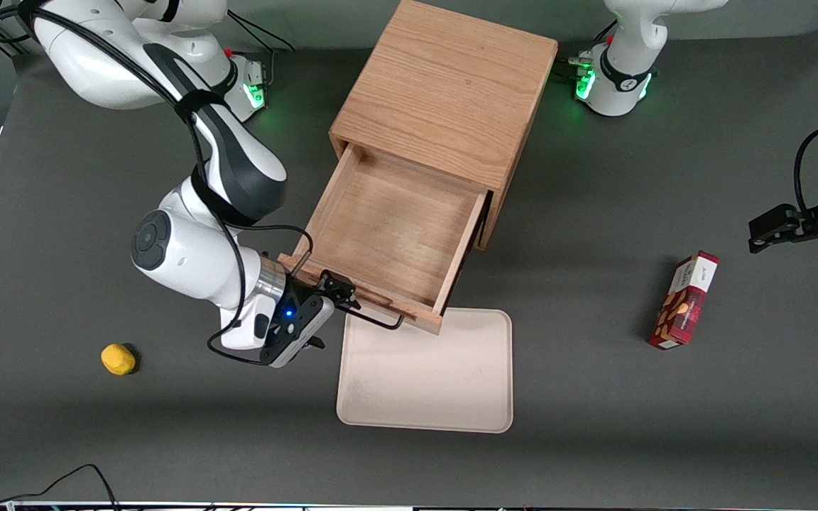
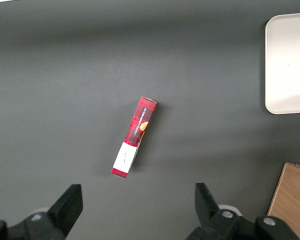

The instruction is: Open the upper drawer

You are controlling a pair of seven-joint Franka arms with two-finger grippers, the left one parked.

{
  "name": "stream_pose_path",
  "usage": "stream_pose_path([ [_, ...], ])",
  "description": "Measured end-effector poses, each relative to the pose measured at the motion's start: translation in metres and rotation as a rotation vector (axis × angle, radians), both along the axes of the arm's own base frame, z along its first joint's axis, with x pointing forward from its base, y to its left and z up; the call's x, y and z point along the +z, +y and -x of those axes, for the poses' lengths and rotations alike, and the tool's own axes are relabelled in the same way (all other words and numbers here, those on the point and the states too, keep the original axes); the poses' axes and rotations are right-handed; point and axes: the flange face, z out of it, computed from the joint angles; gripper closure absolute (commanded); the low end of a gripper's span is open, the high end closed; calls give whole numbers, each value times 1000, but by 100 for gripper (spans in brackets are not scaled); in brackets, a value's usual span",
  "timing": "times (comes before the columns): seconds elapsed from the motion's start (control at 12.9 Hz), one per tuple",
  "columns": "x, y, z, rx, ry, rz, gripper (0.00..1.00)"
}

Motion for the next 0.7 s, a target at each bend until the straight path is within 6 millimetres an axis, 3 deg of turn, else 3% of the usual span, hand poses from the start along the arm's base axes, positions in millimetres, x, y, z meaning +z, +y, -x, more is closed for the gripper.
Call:
stream_pose_path([
  [0.16,33,-10,3,-49,42,12,0],
  [0.23,59,-29,8,-88,75,46,0],
  [0.31,85,-58,13,-128,109,95,0],
  [0.47,128,-138,22,-224,159,181,0],
  [0.62,151,-213,38,-363,200,261,0],
  [0.7,157,-238,51,-474,236,286,0],
])
